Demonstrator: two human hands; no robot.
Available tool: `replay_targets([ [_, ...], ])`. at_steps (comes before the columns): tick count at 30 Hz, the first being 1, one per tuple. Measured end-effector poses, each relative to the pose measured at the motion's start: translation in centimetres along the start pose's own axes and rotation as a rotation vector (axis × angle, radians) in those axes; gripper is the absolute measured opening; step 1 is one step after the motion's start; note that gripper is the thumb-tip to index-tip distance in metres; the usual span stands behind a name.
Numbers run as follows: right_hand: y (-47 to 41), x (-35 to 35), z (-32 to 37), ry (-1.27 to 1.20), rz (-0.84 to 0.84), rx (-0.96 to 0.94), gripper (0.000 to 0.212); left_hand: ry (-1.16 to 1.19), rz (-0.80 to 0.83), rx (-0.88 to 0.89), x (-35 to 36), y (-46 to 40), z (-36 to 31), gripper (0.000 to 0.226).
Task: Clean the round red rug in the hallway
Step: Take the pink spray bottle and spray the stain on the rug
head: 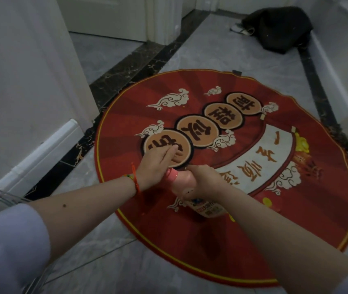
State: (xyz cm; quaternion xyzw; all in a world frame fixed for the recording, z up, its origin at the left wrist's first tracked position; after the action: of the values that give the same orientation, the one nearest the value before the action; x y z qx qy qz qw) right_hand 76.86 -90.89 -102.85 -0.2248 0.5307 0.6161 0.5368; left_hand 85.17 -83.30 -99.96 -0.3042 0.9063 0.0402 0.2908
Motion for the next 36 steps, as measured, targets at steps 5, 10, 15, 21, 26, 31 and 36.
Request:
replay_targets([
  [5, 0.1, 0.3, 0.0, 0.086, -0.005, 0.006, 0.054, 0.011, -0.106, -0.111, -0.1, 0.7, 0.9, 0.044],
  [10, 0.0, 0.6, 0.0, 0.155, 0.041, 0.016, 0.065, 0.387, 0.036, -0.456, 1.8, 0.6, 4.6, 0.057],
  [15, -0.3, 1.3, 0.0, 0.098, 0.095, 0.021, 0.057, 0.347, 0.189, -0.289, 2.0, 0.0, 3.5, 0.045],
  [21, -0.6, 2.2, 0.0, 0.113, 0.154, 0.012, 0.045, 0.492, 0.227, -0.292, 3.2, 0.5, 3.9, 0.055],
  [26, -0.3, 2.1, 0.2, 0.123, 0.085, -0.001, 0.041, 0.609, 0.086, -0.366, 2.6, 0.6, 4.9, 0.064],
  [31, -0.2, 2.3, 0.2, 0.12, 0.038, 0.003, 0.046, 0.589, 0.085, -0.394, 3.0, 1.0, 5.4, 0.066],
  [36, -0.1, 2.6, 0.8, 0.159, 0.013, -0.021, 0.057, 0.619, 0.077, -0.421, 3.4, 1.9, 6.4, 0.066],
])
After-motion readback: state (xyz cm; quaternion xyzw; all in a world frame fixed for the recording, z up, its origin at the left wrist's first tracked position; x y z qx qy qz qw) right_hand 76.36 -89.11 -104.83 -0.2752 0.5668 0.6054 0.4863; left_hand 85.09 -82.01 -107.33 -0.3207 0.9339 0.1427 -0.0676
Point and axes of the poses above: each hand's wrist, its own y-axis away from the middle knuckle, its own x-axis out of the palm, z = x × y, the point moved 10 cm from there along -y, towards the middle knuckle, and after that the axes turned 9 degrees about z, right-handed, at the moved point
